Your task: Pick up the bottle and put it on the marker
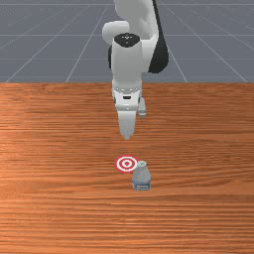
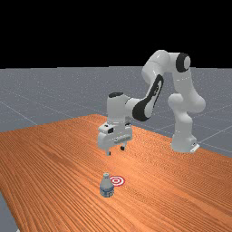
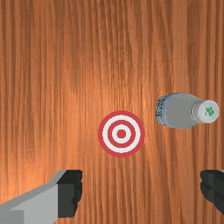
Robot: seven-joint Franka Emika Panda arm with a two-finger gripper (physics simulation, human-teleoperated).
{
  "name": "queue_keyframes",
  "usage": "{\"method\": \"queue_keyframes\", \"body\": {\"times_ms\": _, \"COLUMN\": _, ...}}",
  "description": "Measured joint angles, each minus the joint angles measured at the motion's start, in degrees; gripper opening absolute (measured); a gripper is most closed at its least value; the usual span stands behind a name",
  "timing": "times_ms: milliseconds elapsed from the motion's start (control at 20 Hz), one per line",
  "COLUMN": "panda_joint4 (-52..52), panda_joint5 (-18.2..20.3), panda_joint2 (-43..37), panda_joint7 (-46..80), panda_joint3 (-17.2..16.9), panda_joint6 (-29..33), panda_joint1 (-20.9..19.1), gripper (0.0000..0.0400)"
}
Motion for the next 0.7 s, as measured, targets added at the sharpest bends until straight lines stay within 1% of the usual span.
{"method": "queue_keyframes", "body": {"times_ms": 50, "panda_joint4": 0.02, "panda_joint5": 0.08, "panda_joint2": 0.01, "panda_joint7": -0.63, "panda_joint3": -0.03, "panda_joint6": -0.01, "panda_joint1": -0.22, "gripper": 0.0243}}
{"method": "queue_keyframes", "body": {"times_ms": 100, "panda_joint4": 0.02, "panda_joint5": 0.11, "panda_joint2": 0.01, "panda_joint7": -0.84, "panda_joint3": -0.13, "panda_joint6": -0.01, "panda_joint1": -0.46, "gripper": 0.0148}}
{"method": "queue_keyframes", "body": {"times_ms": 150, "panda_joint4": 0.03, "panda_joint5": 0.12, "panda_joint2": 0.02, "panda_joint7": -0.94, "panda_joint3": -0.19, "panda_joint6": -0.01, "panda_joint1": -0.59, "gripper": 0.009}}
{"method": "queue_keyframes", "body": {"times_ms": 200, "panda_joint4": 0.03, "panda_joint5": 0.13, "panda_joint2": 0.02, "panda_joint7": -1.0, "panda_joint3": -0.22, "panda_joint6": -0.01, "panda_joint1": -0.66, "gripper": 0.0054}}
{"method": "queue_keyframes", "body": {"times_ms": 250, "panda_joint4": 0.04, "panda_joint5": 0.16, "panda_joint2": 0.02, "panda_joint7": -1.25, "panda_joint3": -0.25, "panda_joint6": -0.02, "panda_joint1": -0.78, "gripper": 0.0033}}
{"method": "queue_keyframes", "body": {"times_ms": 350, "panda_joint4": 0.04, "panda_joint5": 0.15, "panda_joint2": 0.02, "panda_joint7": -1.35, "panda_joint3": -0.28, "panda_joint6": -0.03, "panda_joint1": -0.89, "gripper": 0.0012}}
{"method": "queue_keyframes", "body": {"times_ms": 450, "panda_joint4": -0.2, "panda_joint5": 0.16, "panda_joint2": -0.12, "panda_joint7": -1.26, "panda_joint3": -0.29, "panda_joint6": 0.36, "panda_joint1": -0.88, "gripper": 0.0005}}
{"method": "queue_keyframes", "body": {"times_ms": 500, "panda_joint4": 0.02, "panda_joint5": -0.46, "panda_joint2": -0.05, "panda_joint7": -0.7, "panda_joint3": -0.54, "panda_joint6": -0.05, "panda_joint1": -0.6, "gripper": 0.0003}}
{"method": "queue_keyframes", "body": {"times_ms": 700, "panda_joint4": 0.06, "panda_joint5": -1.02, "panda_joint2": -0.22, "panda_joint7": -0.21, "panda_joint3": -0.76, "panda_joint6": -0.26, "panda_joint1": -0.35, "gripper": 0.0}}
